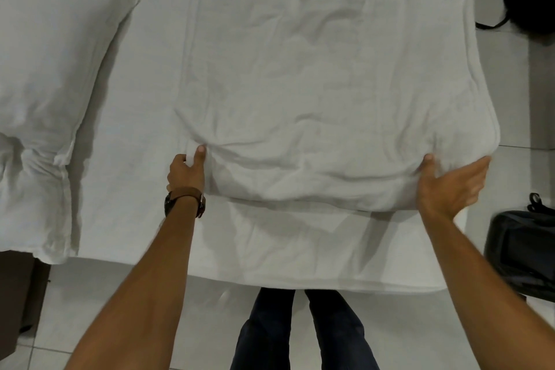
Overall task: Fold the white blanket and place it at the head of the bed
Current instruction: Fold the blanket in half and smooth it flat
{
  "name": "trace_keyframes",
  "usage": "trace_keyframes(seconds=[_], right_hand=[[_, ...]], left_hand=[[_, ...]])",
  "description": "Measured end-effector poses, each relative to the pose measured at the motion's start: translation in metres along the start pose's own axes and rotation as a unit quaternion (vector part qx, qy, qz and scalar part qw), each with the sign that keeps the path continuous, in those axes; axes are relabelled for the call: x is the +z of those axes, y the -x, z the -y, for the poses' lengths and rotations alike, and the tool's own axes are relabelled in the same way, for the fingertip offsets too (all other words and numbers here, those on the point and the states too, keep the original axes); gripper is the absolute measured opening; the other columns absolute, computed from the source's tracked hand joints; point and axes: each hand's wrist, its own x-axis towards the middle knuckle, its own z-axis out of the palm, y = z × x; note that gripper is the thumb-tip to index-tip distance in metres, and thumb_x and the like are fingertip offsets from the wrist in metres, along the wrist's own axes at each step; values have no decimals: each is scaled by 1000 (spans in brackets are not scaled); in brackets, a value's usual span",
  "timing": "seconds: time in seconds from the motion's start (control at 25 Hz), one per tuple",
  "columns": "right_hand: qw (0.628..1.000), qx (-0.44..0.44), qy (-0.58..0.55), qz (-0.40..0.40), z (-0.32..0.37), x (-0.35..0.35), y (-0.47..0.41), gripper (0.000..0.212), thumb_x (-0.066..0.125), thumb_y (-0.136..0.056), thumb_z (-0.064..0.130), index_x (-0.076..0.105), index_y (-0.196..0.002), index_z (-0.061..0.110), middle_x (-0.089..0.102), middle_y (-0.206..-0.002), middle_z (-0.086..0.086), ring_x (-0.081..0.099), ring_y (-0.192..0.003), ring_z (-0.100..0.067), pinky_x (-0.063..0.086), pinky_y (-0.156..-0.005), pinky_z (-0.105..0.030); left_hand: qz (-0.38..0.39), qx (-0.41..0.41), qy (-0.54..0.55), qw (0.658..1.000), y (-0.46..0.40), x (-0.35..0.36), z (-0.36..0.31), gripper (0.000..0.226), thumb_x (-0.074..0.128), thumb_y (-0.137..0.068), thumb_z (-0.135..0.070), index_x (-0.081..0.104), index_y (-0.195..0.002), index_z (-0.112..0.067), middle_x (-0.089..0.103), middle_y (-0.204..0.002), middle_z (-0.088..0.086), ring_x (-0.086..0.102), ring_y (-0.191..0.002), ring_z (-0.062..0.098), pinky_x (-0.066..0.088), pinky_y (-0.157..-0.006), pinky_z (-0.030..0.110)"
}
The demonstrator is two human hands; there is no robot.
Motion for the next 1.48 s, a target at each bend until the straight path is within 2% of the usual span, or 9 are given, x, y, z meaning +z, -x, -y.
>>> trace_keyframes(seconds=[0.2,0.64,0.72,0.8,0.92,1.04,1.2,1.36,1.48], right_hand=[[988,-117,104,2,4,32,53,90,49,-105,50,19,-170,-6,15,-178,-32,18,-165,-48,13,-133,-61],[909,-362,191,76,-7,51,103,74,48,-110,48,37,-167,2,33,-175,-26,27,-164,-46,18,-131,-64],[896,-386,207,70,-8,54,105,70,52,-109,52,47,-164,9,43,-171,-21,32,-162,-45,20,-129,-63],[898,-389,197,48,-1,55,100,54,63,-105,50,65,-148,17,61,-156,-14,45,-153,-43,26,-123,-65],[899,-396,190,10,15,53,84,14,72,-99,31,79,-108,22,77,-114,-3,62,-125,-37,35,-109,-62],[897,-401,186,27,18,49,86,17,64,-98,11,78,-97,19,75,-95,0,64,-109,-33,34,-100,-54],[897,-401,181,30,-15,26,107,10,68,-99,10,75,-101,16,74,-98,-2,64,-107,-33,34,-96,-53],[911,-385,138,54,-33,28,133,11,68,-100,15,76,-108,17,73,-114,-3,64,-117,-33,37,-99,-54],[987,-134,-71,46,-36,32,158,37,77,-101,23,67,-134,10,59,-141,-10,57,-132,-32,46,-111,-51]], left_hand=[[-14,6,-8,1000,4,2,0,84,53,-89,-82,60,-138,-14,67,-137,11,61,-125,39,47,-109,55],[-17,2,-4,1000,7,3,0,87,50,-87,-85,60,-139,-15,67,-137,11,61,-126,40,46,-111,59],[-14,9,3,1000,3,3,2,75,51,-89,-81,68,-110,-11,72,-113,11,66,-108,38,50,-104,54],[-11,29,19,999,4,0,2,57,57,-98,-66,53,-73,-14,60,-76,5,57,-76,28,48,-83,40],[-1,44,91,995,14,-7,18,55,62,-103,-46,36,-63,-18,38,-64,-1,35,-60,16,32,-65,32],[-8,7,196,981,27,-22,52,50,67,-100,-46,43,-67,-18,42,-68,-3,39,-65,13,35,-64,30],[-50,-64,301,950,40,-21,60,34,72,-97,-30,58,-67,-23,61,-61,-18,58,-59,0,50,-70,18],[-120,-132,346,921,43,-3,47,34,78,-84,-44,74,-99,-14,67,-93,-8,64,-84,9,59,-90,34],[-144,-197,439,864,63,18,35,73,89,-74,-52,54,-132,-24,69,-124,-5,73,-102,13,65,-87,35]])
